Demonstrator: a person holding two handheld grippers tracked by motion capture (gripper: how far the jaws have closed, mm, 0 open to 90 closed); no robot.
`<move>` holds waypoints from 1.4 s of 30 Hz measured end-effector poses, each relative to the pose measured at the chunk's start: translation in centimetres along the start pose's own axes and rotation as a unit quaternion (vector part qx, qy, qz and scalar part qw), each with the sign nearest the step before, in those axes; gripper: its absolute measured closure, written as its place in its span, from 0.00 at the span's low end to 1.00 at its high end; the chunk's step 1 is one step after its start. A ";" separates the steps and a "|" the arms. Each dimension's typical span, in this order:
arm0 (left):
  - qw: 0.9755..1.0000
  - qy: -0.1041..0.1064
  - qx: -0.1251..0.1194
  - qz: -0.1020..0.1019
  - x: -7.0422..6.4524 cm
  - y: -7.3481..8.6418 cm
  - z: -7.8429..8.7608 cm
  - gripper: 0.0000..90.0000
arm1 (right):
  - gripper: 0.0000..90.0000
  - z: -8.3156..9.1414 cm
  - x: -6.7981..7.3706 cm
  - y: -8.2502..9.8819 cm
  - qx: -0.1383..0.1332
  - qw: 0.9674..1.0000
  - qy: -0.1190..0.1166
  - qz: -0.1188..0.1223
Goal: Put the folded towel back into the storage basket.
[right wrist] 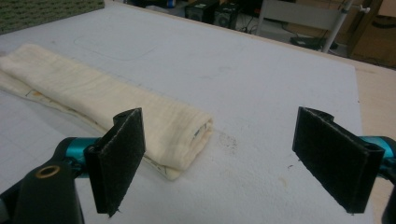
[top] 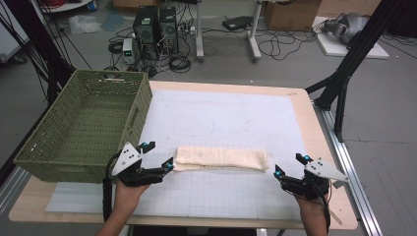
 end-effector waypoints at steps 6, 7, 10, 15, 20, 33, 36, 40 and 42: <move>1.000 -0.002 -0.005 0.003 0.1 -0.1 0.4 0.18 | 0.18 -0.1 -0.2 0.0 -0.002 1.000 0.000 -0.011; 1.000 -0.002 -0.005 0.003 0.1 -0.1 0.4 0.18 | 0.18 -0.1 -0.2 0.0 -0.001 1.000 0.000 -0.013; 1.000 -0.006 -0.008 0.005 0.1 -0.2 0.6 0.18 | 0.18 0.0 -0.1 0.0 0.000 1.000 -0.001 -0.013; 1.000 -0.003 -0.005 0.007 0.1 -0.2 0.5 0.18 | 0.18 -0.1 -0.2 0.0 0.002 1.000 -0.003 -0.011; 1.000 -0.001 -0.006 0.006 0.1 -0.2 0.5 0.18 | 0.18 -0.2 -0.2 0.0 0.002 1.000 -0.003 -0.012; 1.000 0.010 -0.009 0.013 -0.1 -0.3 0.4 0.18 | 0.18 -0.3 0.0 0.0 0.003 1.000 -0.003 -0.006; 1.000 0.011 -0.012 0.012 -0.1 -0.6 0.6 0.18 | 0.18 -0.3 0.1 0.0 0.005 1.000 -0.005 -0.008; 1.000 0.012 -0.007 0.007 -0.2 -1.0 0.6 0.19 | 0.18 -0.4 0.1 0.1 0.006 1.000 -0.007 -0.009; 1.000 0.015 -0.006 0.005 -0.2 -1.1 0.6 0.19 | 0.18 -0.4 0.1 0.1 0.008 1.000 -0.007 -0.009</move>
Point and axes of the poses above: each handheld gripper's, and its own axes: z roughly backward along the jaws, y roughly out of its underside, x roughly to its left, the point moved 1 cm from there along -z, roughly forward along the jaws
